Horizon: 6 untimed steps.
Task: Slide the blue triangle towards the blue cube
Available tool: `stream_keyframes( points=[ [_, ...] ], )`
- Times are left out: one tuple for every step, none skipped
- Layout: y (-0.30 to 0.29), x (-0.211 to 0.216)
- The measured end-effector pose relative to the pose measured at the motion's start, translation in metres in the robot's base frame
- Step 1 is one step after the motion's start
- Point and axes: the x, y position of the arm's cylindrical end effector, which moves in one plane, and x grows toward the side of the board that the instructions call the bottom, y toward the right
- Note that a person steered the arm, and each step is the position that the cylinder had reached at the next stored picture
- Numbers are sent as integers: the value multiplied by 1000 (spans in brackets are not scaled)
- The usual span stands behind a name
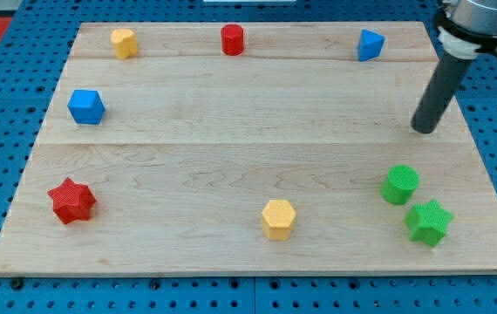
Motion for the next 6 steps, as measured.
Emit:
stream_keyframes(
  points=[
    [-45, 22],
    [-11, 67],
    [-4, 61],
    [31, 26],
    [80, -57],
    [95, -107]
  ],
)
